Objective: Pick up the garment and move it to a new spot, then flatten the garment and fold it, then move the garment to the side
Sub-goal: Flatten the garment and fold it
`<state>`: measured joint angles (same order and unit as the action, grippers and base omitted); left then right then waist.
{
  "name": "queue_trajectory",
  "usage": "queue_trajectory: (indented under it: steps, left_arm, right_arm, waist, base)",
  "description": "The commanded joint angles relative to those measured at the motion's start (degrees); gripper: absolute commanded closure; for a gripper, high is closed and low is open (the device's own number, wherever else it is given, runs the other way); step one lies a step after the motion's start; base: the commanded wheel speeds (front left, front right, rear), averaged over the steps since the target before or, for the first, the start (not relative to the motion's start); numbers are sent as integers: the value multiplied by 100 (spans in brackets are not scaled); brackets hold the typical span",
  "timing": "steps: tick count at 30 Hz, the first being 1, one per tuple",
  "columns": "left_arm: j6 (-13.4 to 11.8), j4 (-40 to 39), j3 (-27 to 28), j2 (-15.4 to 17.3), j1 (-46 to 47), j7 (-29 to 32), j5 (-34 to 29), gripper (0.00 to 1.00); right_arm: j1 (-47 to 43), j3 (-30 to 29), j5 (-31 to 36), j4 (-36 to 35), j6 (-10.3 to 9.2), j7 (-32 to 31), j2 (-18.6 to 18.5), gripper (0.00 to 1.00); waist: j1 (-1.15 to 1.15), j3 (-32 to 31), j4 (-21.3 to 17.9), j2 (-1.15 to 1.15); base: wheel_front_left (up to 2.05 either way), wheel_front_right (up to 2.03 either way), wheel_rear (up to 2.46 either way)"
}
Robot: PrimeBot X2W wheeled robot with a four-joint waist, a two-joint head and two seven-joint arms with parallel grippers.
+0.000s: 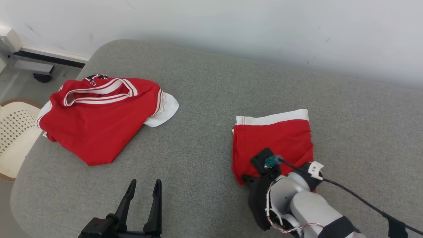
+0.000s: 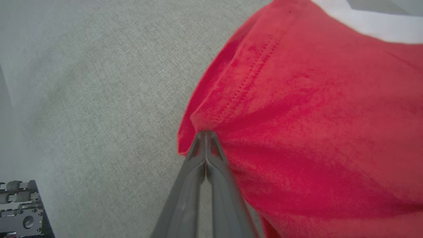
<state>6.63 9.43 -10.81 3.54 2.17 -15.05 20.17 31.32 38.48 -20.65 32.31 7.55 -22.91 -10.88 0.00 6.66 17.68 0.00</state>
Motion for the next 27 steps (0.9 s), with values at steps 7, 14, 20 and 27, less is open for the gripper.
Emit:
queue_trajectory:
  steps: [7,14,20,27]
  left_arm:
    - [29,63,13,18,-120,-16,-32,0]
    - [5,41,97,68,-262,-16,-25,0]
    - [-39,-97,264,147,-456,-16,-42,0]
    - [-42,-274,494,172,-649,-16,-72,0]
  right_arm:
    - [-243,550,-407,-328,-14,-118,71,100]
    - [-474,246,-660,-627,-14,88,125,24]
    - [-1069,-1022,-466,-1104,-14,551,271,0]
    - [-2258,-2840,285,-2161,-14,1244,654,0]
  waist:
    - [0,-195,3,0]
    - [0,-427,-54,0]
    - [0,-737,-226,0]
    - [0,-934,-649,0]
  base:
    - [0,0,0]
    - [0,0,0]
    - [0,0,0]
    - [0,0,0]
